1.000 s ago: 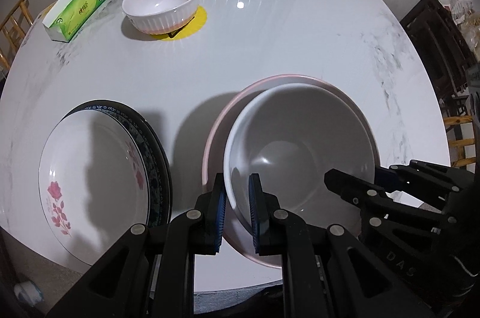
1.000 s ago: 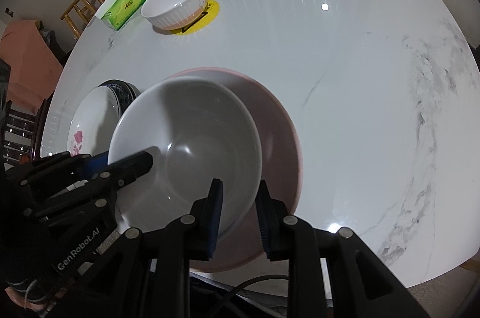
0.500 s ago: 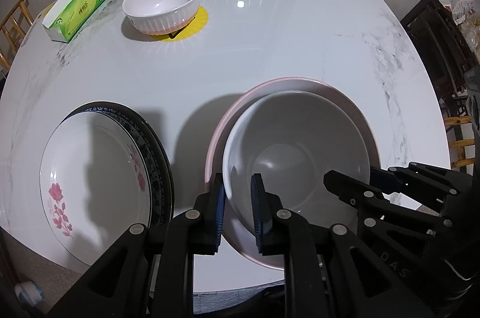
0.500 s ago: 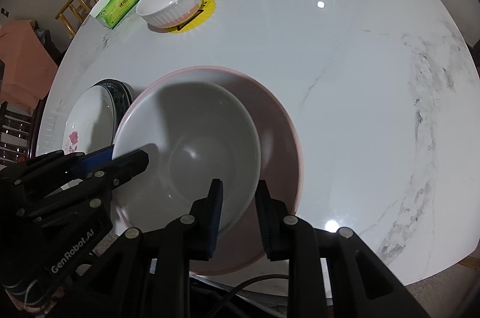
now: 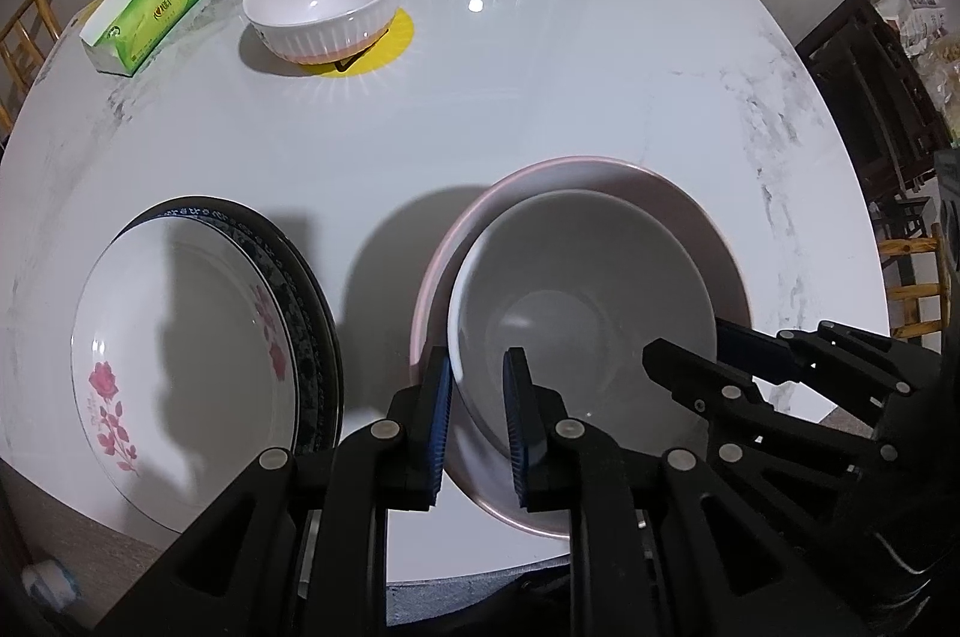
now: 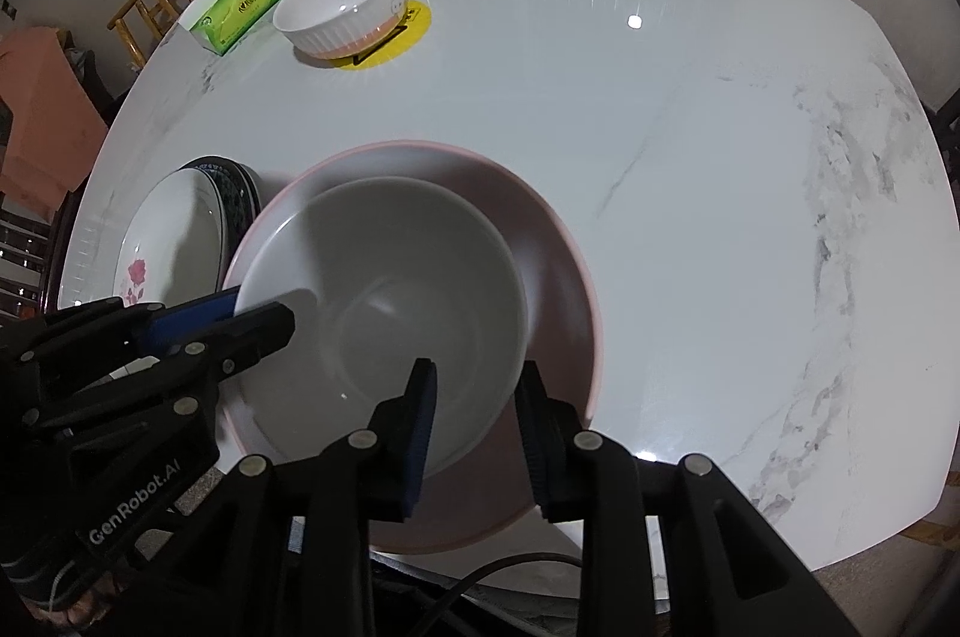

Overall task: Organize plates and bowls
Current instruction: 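Open both tools and withdraw them from the nested bowls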

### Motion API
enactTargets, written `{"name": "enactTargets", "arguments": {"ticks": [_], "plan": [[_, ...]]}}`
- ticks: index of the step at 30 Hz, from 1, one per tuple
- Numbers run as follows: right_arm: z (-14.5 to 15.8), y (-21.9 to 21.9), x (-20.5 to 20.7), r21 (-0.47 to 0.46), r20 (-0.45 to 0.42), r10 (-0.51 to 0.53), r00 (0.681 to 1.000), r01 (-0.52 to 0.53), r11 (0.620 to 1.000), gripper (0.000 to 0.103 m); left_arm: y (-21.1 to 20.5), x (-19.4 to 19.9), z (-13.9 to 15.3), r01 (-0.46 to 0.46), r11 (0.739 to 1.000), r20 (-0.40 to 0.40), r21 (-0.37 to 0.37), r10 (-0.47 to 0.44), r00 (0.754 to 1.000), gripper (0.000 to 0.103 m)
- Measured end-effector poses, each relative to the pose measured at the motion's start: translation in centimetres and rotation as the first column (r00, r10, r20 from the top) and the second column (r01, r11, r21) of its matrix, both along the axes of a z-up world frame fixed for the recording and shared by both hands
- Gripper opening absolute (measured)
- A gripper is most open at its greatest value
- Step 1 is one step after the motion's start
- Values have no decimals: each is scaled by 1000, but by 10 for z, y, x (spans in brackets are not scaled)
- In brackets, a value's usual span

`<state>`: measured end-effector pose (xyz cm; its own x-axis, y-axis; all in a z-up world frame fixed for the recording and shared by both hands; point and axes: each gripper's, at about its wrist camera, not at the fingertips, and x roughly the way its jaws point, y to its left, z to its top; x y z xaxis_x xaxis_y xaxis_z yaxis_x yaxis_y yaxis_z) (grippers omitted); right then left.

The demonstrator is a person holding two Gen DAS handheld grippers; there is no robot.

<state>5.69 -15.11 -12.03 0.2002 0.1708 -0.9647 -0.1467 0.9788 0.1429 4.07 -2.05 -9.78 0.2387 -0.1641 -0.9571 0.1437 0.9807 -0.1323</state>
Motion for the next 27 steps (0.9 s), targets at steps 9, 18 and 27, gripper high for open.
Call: {"name": "enactTargets", "arguments": {"ticks": [9,18,27], "plan": [[3,2,-5,-24,23,28,999,-27,999,29,1,-2,3,10,1000,10,-27,-10,1000,24],[25,1,-9,-99,152,63,986,-48,994,36,2,-5,28,26,1000,130,-10,-24,991,42],[43,10,-8,-158,297,117,948,-73,985,36,22,2,33,-27,1000,223,6,25,975,47]]}}
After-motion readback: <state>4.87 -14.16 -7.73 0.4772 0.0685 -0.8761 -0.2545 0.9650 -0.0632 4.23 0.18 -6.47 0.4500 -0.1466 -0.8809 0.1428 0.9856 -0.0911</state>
